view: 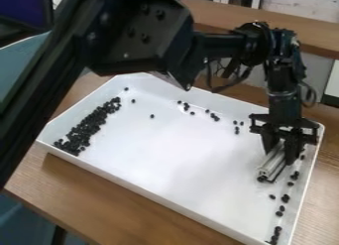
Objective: Sweep into pile
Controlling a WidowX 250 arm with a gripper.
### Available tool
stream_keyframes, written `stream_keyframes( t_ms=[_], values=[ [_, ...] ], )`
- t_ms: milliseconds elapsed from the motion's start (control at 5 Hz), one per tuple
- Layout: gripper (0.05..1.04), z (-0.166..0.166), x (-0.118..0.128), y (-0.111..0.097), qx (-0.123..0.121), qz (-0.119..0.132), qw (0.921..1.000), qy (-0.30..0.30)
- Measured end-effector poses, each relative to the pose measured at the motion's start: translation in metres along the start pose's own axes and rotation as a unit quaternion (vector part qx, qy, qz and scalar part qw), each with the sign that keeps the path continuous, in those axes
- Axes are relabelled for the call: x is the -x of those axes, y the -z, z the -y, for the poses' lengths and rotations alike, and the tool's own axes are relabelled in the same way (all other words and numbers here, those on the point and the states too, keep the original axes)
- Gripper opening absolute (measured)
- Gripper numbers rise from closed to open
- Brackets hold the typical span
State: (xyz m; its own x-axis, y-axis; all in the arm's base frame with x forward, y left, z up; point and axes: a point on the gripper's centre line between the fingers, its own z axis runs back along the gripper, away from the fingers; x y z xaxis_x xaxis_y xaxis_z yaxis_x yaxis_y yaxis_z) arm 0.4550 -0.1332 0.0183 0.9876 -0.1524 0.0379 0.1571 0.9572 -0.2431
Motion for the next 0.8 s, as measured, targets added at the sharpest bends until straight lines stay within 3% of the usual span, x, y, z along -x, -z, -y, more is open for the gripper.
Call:
stream_keyframes(
  t_ms=[200, 400, 800],
  values=[
    [0.391, -0.026, -0.001, -0.006, -0.006, 0.002, 0.9996, -0.027],
    [0.390, -0.051, 0.006, -0.011, -0.028, -0.006, 0.9985, -0.046],
    [0.390, -0.132, 0.037, -0.031, -0.051, -0.007, 0.9884, -0.143]
  ],
)
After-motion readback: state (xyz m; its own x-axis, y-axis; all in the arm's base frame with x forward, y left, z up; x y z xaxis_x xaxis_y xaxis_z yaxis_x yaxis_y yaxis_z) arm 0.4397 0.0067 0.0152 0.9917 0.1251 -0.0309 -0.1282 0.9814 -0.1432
